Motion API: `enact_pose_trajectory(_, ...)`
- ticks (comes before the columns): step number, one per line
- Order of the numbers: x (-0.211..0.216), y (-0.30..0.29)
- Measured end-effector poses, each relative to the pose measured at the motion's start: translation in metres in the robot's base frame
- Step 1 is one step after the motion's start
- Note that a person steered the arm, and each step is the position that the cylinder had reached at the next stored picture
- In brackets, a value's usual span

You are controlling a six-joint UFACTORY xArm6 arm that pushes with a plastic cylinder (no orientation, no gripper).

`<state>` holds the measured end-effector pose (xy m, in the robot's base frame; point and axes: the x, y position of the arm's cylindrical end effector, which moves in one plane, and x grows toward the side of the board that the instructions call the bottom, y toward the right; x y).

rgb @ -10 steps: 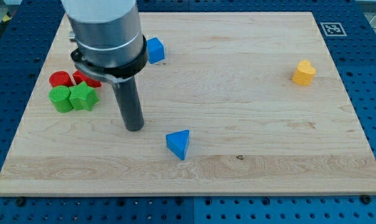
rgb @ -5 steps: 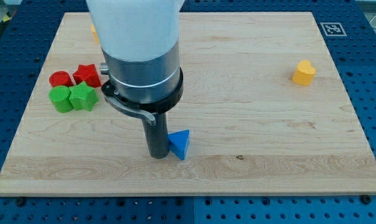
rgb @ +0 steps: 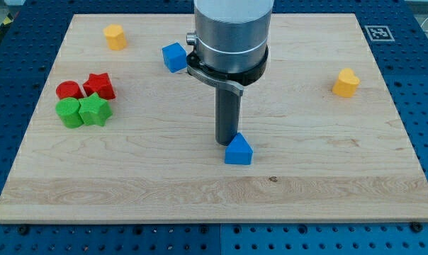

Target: Move blue triangle closer to yellow heart

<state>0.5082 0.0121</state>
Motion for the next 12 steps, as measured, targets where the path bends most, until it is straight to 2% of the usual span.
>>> enact_pose_trajectory(3, 0.018, -0.018)
enact_pose_trajectory(6, 0.018, 0.058)
enact_pose_trajectory(9, 0.054, 0.052)
enact_pose_trajectory(12, 0.049, 0.088)
